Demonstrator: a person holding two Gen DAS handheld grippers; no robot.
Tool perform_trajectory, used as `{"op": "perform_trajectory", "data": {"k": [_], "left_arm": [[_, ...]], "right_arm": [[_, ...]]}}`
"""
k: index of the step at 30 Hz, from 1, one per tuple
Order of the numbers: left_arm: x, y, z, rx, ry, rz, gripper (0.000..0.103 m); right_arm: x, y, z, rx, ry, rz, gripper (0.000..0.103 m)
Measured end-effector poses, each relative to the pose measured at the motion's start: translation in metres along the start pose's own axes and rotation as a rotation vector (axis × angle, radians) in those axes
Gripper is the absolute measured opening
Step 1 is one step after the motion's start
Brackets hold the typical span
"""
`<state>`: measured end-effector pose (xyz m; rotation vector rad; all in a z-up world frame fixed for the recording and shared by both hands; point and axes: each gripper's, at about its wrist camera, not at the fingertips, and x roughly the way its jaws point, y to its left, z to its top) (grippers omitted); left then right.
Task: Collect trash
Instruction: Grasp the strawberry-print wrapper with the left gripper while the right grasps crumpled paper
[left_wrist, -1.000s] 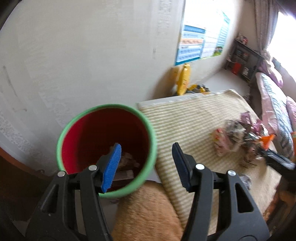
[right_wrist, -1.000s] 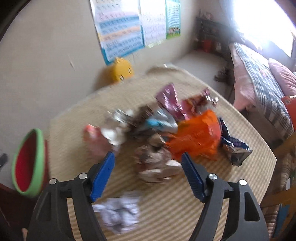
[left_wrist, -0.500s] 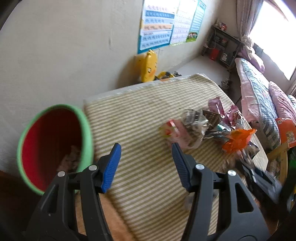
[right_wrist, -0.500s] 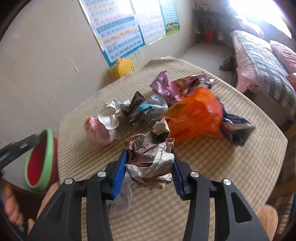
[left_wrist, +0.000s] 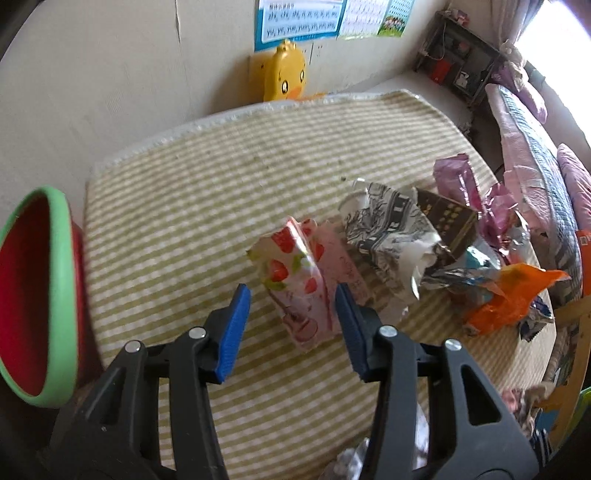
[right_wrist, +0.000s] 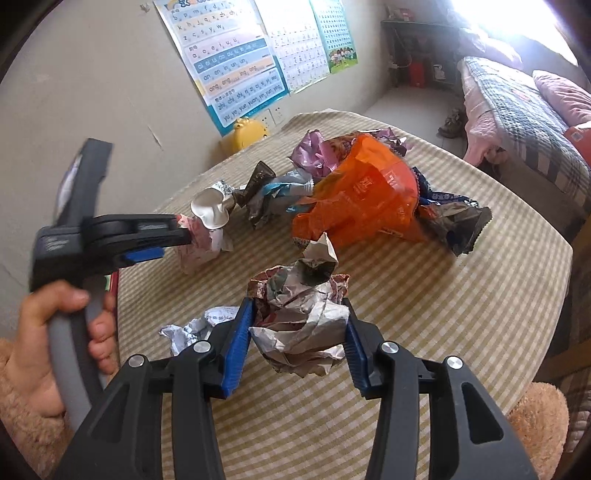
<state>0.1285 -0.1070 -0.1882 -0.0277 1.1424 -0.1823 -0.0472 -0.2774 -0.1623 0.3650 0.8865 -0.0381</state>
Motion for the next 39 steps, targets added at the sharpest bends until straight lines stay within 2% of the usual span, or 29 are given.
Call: {"op": "perform_trajectory", "data": {"k": [4, 10, 17, 21, 26, 28, 31, 32, 33, 36, 39], "left_arm": [[0.011, -0.005, 0.004, 0.004, 0.026, -0.008, 0.046], [0.005, 0.0, 0.0, 0.004, 0.054, -0.05, 0.036], [-0.02, 0.018, -0.021, 0.093, 0.096, 0.007, 0.036], [-0.022, 0.02, -0.034, 0.143, 0.102, 0.031, 0.038], [-0.026, 0.022, -0.038, 0.086, 0.075, 0.01, 0.051], [-0.024, 0.021, -0.038, 0.088, 0.077, 0.014, 0.051], [-0.019, 0.021, -0.04, 0.083, 0.086, 0.021, 0.05], [-0.019, 0.022, -0.04, 0.071, 0.086, 0.018, 0.047], [-0.017, 0.024, -0.04, 0.058, 0.097, 0.017, 0.038], [-0.016, 0.027, -0.04, 0.037, 0.101, 0.006, 0.035], [-0.031, 0.028, -0.04, 0.034, 0.056, 0.001, 0.034]], "right_arm": [[0.002, -0.001, -0.002, 0.003, 0.0, 0.02, 0.044], [0.004, -0.006, -0.002, 0.025, 0.003, 0.036, 0.044], [0.009, -0.008, -0.002, 0.032, 0.02, 0.045, 0.044], [0.017, -0.006, -0.003, 0.03, 0.049, 0.047, 0.046], [0.016, -0.008, -0.004, 0.04, 0.048, 0.036, 0.056], [0.015, -0.01, -0.004, 0.054, 0.046, 0.034, 0.061], [0.015, -0.012, -0.004, 0.061, 0.048, 0.031, 0.064], [0.014, -0.012, -0.004, 0.06, 0.051, 0.029, 0.067], [0.013, -0.011, -0.004, 0.06, 0.053, 0.027, 0.067], [0.013, -0.012, -0.004, 0.066, 0.058, 0.021, 0.069], [0.013, -0.014, -0.005, 0.078, 0.065, 0.011, 0.07]]}}
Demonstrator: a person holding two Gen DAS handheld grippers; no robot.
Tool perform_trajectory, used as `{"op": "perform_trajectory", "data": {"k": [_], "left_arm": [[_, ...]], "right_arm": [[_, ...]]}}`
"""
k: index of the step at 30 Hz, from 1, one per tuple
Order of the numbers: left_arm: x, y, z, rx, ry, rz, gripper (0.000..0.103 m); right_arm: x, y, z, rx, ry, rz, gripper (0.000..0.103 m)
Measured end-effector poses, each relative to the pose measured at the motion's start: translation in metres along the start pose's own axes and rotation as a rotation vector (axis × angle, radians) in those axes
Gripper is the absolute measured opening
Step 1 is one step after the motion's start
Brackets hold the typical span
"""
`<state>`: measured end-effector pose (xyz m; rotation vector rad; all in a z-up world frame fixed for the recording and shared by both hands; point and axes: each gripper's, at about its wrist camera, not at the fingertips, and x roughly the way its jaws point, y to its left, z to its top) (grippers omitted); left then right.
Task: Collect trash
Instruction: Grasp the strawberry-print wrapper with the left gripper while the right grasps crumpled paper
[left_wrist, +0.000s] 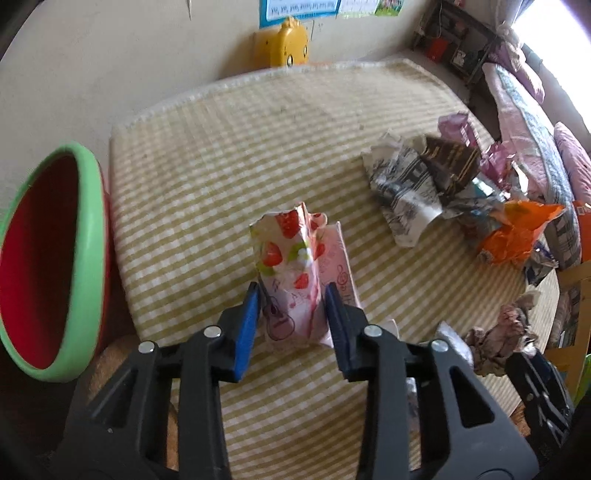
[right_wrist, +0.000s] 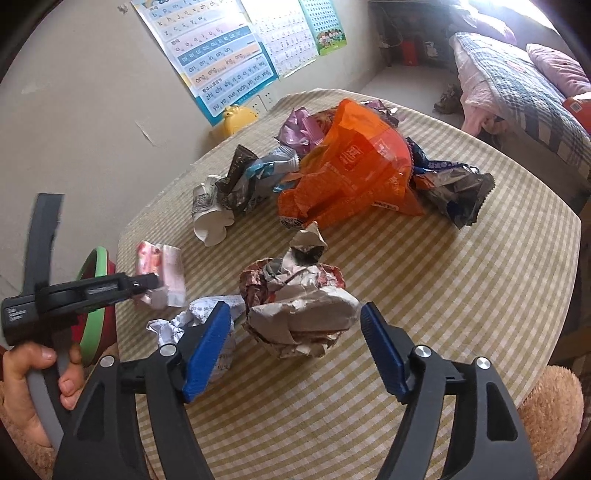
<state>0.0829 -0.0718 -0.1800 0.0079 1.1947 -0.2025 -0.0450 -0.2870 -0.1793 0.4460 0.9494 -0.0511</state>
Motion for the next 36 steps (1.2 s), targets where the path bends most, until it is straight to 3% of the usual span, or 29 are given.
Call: {"op": "perform_trajectory", "data": {"k": [11, 12, 14, 15, 20, 36], "left_arm": [[-0.113, -0.003, 0.004, 0.062, -0.311, 0.001, 0.034], [-0.117, -0.002, 0.006, 0.068, -0.328, 0.003, 0.034], [-0.124, -0.002, 0.007, 0.08, -0.357, 0.012, 0.034], [-0.129, -0.001, 0.007, 0.085, -0.374, 0.017, 0.034], [-0.147, 0.005, 0.007, 0.065, -0.414, 0.005, 0.034], [-0.183, 0.028, 0.004, 0.045, -0.543, 0.032, 0.034]], "right_arm": [[0.006, -0.004, -0.002, 0.032, 0.029, -0.027, 0.069], [0.007, -0.004, -0.002, 0.033, 0.037, -0.028, 0.066], [0.008, -0.002, -0.002, 0.029, 0.038, -0.031, 0.05], [0.006, 0.0, -0.002, 0.02, 0.031, -0.035, 0.048], [-0.009, 0.015, 0.005, -0.027, -0.029, -0.064, 0.045], [-0.104, 0.069, 0.06, -0.061, -0.282, 0.011, 0.045]]}}
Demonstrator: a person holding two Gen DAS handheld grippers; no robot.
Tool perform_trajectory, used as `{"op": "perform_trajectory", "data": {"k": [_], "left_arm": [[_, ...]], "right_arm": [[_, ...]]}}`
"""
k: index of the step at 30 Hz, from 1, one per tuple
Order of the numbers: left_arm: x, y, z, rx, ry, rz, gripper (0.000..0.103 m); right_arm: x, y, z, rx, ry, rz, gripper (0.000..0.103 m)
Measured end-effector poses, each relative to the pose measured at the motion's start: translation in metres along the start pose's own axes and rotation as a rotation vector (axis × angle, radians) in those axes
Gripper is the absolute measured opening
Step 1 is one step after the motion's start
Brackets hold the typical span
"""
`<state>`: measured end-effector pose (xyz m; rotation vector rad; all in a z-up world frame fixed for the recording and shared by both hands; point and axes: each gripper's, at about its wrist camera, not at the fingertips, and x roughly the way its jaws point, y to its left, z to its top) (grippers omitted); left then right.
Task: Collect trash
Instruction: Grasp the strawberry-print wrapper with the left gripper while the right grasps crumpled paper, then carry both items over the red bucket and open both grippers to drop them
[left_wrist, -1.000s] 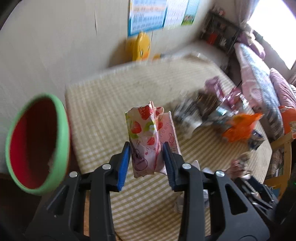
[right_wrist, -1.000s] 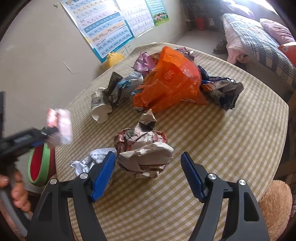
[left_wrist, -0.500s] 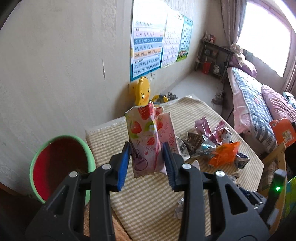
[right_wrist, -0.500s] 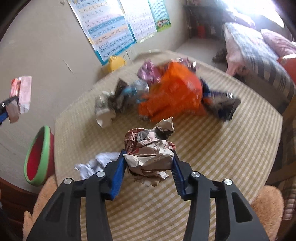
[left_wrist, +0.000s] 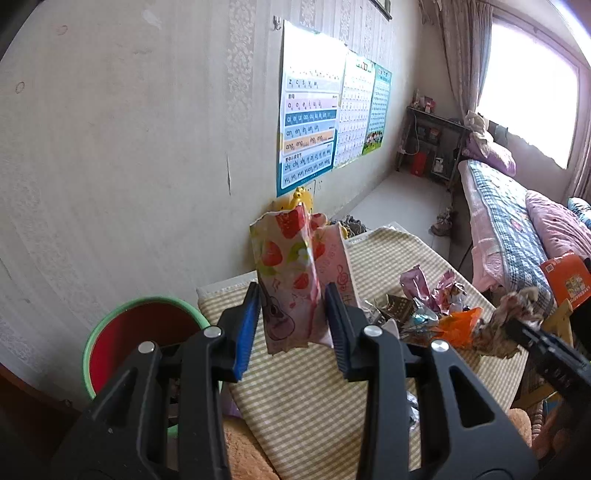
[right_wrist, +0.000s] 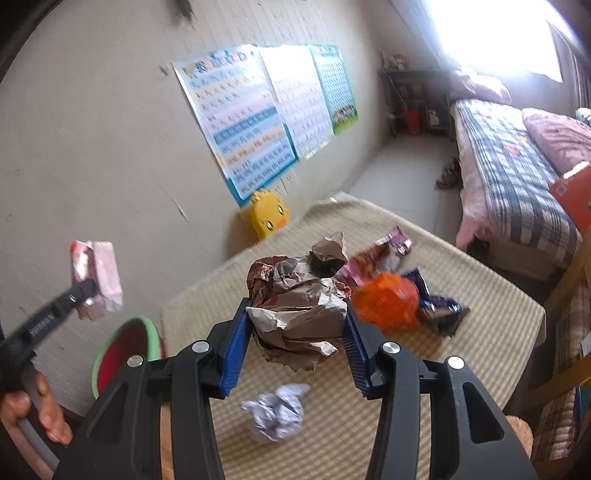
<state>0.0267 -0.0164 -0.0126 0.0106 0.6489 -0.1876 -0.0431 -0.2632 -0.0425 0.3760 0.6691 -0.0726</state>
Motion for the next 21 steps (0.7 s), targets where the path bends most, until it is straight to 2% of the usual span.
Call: {"op": "perform_trajectory", "data": {"k": [9, 21], "left_arm": [[-0.001, 0.018, -0.001, -0.027, -0.006, 0.017, 0.034], [0.014, 0.048, -0.011, -0.084, 0.031, 0.046, 0.034]], "right_arm": [[-0.005, 0.034, 0.014, -0.065, -0.031, 0.033, 0.045], [0.011, 0.069, 0.012, -0.119, -0.001, 0.058, 0.045]]}}
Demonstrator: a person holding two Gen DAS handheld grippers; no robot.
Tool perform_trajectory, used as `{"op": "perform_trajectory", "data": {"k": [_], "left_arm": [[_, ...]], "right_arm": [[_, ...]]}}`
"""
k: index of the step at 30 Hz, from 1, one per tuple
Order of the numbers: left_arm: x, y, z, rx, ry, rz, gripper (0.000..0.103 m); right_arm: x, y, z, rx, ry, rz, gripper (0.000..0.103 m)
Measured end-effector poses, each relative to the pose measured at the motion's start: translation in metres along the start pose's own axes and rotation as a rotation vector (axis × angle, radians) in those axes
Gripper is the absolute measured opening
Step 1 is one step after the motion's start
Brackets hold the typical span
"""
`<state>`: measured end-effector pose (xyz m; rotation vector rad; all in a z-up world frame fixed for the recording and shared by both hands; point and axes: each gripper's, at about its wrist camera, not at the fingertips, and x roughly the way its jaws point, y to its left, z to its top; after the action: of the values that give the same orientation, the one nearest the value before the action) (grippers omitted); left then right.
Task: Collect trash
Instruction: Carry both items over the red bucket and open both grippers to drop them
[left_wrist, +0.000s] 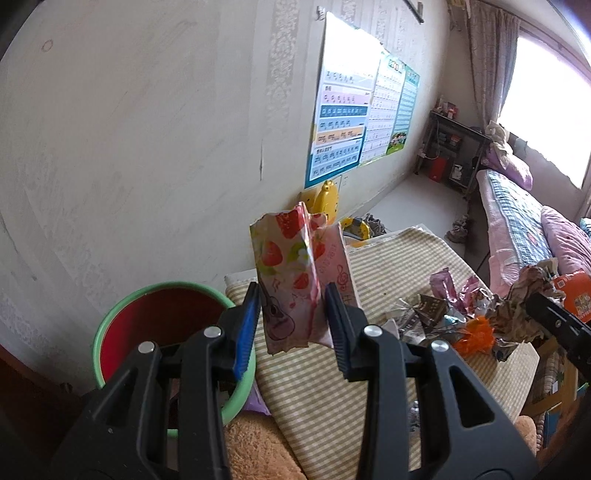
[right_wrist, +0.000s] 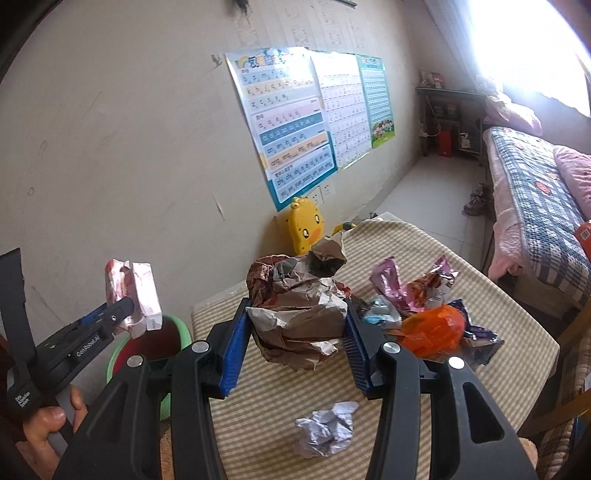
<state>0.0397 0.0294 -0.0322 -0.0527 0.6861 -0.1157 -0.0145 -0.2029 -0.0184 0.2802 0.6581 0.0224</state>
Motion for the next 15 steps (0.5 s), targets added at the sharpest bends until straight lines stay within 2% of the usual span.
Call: {"op": "perform_trajectory", "data": {"k": [15], "left_arm": [[0.006, 0.034, -0.01, -0.034, 0.021, 0.062, 0.034]], "right_arm": [[0.024, 0.041, -0.004, -0.051, 0.051, 0.079, 0.046]]}}
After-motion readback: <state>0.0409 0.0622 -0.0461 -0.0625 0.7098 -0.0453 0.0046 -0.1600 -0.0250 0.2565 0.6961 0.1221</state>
